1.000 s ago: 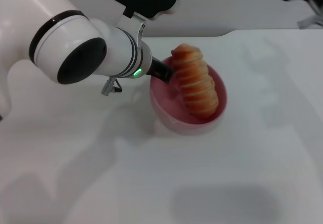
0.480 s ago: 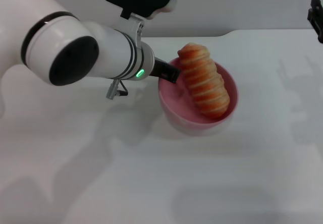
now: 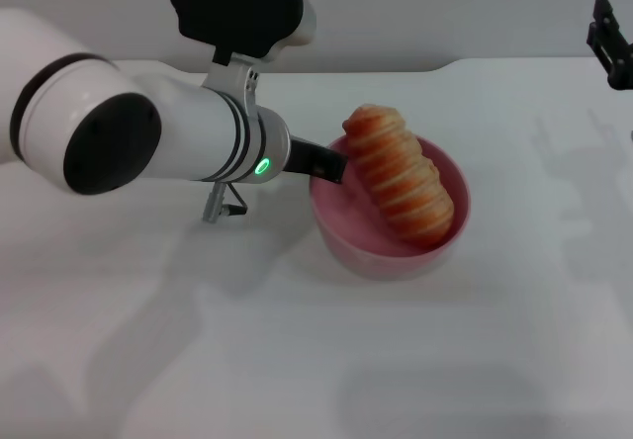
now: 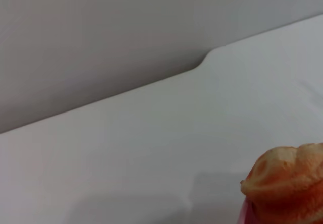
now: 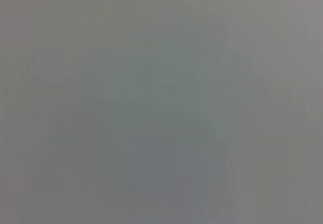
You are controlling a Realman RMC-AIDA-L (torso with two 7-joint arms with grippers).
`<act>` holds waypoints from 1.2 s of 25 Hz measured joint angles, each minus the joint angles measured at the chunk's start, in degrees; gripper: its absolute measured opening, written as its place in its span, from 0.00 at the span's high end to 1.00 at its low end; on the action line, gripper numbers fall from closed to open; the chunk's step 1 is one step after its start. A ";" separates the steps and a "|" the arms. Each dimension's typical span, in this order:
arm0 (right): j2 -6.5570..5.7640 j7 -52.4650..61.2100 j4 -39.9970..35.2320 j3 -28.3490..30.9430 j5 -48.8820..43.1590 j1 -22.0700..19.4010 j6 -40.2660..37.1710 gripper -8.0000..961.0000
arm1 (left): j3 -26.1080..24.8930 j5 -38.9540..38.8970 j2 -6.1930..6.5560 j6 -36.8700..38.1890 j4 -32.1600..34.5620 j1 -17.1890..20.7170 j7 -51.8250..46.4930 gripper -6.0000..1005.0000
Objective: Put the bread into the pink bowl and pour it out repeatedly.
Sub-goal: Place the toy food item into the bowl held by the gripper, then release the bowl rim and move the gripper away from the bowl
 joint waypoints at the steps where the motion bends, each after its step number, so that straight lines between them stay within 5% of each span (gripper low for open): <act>1: -0.01 0.01 0.20 -0.08 0.03 0.15 0.03 0.24 | 0.07 0.10 0.03 0.82 -0.21 0.32 0.00 0.94; 30: -0.16 0.04 1.21 -0.81 1.31 0.78 0.61 0.24 | 2.49 -0.23 -0.03 8.06 -3.09 4.17 2.42 0.89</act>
